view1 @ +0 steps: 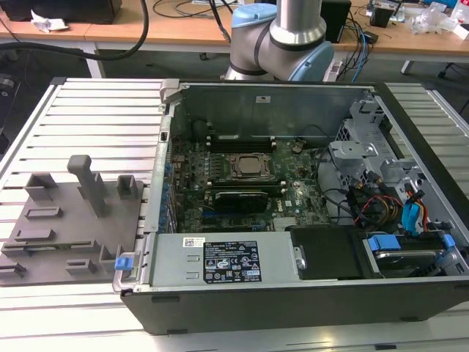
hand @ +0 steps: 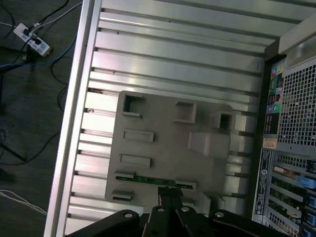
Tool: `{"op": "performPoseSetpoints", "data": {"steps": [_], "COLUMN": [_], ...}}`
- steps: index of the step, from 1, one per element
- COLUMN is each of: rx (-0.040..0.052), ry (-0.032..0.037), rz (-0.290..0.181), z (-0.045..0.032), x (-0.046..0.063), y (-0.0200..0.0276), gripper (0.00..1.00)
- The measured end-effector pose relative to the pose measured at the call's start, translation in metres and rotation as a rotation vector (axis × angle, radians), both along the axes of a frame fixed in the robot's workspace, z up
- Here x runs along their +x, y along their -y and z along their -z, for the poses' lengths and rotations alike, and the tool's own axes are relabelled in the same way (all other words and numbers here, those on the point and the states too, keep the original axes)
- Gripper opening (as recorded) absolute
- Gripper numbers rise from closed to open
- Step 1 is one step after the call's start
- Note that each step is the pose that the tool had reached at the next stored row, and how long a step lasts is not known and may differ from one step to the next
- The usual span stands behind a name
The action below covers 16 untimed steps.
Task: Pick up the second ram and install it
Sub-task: 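Pick up the second ram and move it above second insertion slot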
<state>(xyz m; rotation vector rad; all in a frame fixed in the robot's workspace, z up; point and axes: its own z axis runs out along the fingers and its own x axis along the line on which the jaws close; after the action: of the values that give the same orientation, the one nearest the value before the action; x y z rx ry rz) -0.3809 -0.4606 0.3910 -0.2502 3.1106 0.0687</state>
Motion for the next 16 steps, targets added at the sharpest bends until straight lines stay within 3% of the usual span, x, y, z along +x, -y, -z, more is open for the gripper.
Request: {"op": "performPoseSetpoints", "data": {"steps": [2,5,9,11,16], "rx": [0.0001,0.0001,0.0000,0.0000,0.0000], "ry": [0.0002,0.0002,0.0001,0.0002,0.0001], "rz": [-0.037,-0.140,-0.213,-0.272,-0.327], "z": [0.0001,0.0001,0.0000,0.0001,0.0001], "x": [0.0000,0.0000,0.0000,0.0000,0.0000], "y": [0.0000,0.0000,0.0000,0.0000,0.0000], "gripper": [0.11,0.11,0.11,0.11,0.11]}}
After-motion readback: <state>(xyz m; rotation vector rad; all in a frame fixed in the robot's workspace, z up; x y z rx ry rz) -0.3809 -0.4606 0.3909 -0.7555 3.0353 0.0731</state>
